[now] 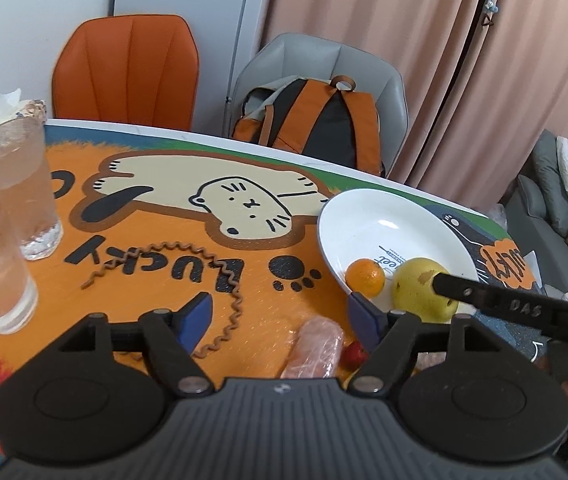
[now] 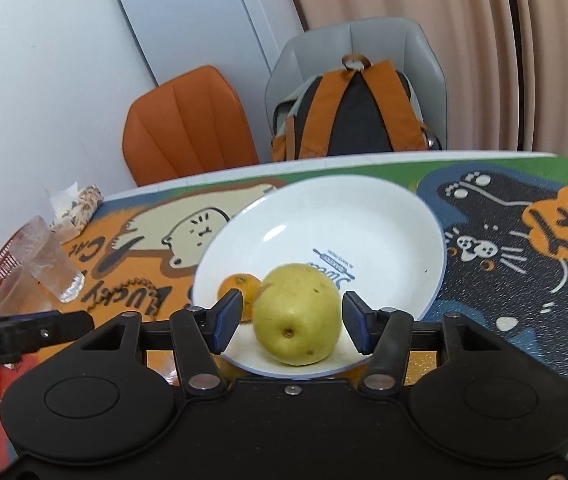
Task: Organize fruits
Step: 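Carry mandarin and round pear onto the white plate and open both tools, then withdraw both tools from the plate toward the remaining fruit, then grasp the second mandarin with the left tool while the right tool grasps the elongated yellow pear, then lift and carry the mandarin and yellow pear over the white plate with both tools, then lower mandarin and yellow pear into the plate and open both tools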
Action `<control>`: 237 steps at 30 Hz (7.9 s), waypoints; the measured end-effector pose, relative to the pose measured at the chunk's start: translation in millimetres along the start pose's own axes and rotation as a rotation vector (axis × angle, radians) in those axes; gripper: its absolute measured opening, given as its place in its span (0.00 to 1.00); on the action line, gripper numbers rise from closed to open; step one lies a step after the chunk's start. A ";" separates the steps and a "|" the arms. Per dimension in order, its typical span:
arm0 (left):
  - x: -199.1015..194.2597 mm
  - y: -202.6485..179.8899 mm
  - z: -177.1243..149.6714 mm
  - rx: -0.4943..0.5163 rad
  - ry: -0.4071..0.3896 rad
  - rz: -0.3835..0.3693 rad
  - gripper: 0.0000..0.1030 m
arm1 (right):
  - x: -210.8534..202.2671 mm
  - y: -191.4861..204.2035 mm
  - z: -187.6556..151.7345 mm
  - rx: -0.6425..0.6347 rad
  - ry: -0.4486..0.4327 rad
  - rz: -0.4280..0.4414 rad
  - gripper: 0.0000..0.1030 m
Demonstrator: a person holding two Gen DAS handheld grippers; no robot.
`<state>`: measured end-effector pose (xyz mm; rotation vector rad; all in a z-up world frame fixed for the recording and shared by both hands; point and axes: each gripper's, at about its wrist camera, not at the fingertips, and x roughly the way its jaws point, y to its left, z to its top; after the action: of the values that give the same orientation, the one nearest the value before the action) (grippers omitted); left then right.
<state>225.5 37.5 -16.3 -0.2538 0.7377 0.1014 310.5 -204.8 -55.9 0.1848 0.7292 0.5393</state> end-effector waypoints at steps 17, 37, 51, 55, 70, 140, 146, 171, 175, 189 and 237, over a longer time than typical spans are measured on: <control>-40.4 0.0 -24.6 0.010 -0.037 0.000 0.78 | -56.0 13.4 -18.6 -0.011 -0.048 0.021 0.76; -73.5 5.0 -61.3 -0.009 -0.016 -0.001 0.88 | -102.5 35.7 -50.8 -0.023 -0.018 0.065 1.00; -75.3 13.5 -74.8 0.013 -0.005 -0.051 0.88 | -113.8 40.0 -64.4 -0.032 -0.007 0.056 1.00; -70.3 18.9 -77.9 -0.002 -0.007 -0.052 0.88 | -107.8 41.4 -67.8 -0.035 0.007 0.067 1.00; -42.1 19.8 -81.9 -0.013 0.015 -0.080 0.70 | -88.4 37.2 -73.6 -0.007 0.036 0.078 1.00; -27.5 48.2 -76.9 -0.064 0.018 -0.087 0.37 | -15.5 64.9 -77.6 -0.023 0.122 0.115 0.64; -29.0 40.1 -76.9 -0.055 0.012 -0.099 0.37 | -23.9 61.4 -77.4 -0.015 0.098 0.117 0.63; -29.0 0.3 -56.4 0.013 -0.033 -0.152 0.37 | -67.1 31.0 -61.3 0.022 -0.041 0.087 0.60; -28.0 -4.9 -53.0 0.023 -0.039 -0.158 0.37 | -71.5 26.5 -58.5 0.032 -0.059 0.080 0.60; -16.3 -19.9 -28.7 0.042 -0.070 -0.174 0.37 | -77.9 -3.1 -28.6 0.059 -0.126 0.025 0.59; 100.1 -48.2 46.9 0.090 0.001 -0.187 0.37 | 19.4 -53.6 15.5 0.093 0.001 0.002 0.60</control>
<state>338.5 3.7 -41.3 -0.2357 0.7140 -0.1095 354.5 -239.7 -74.1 0.2723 0.7557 0.5080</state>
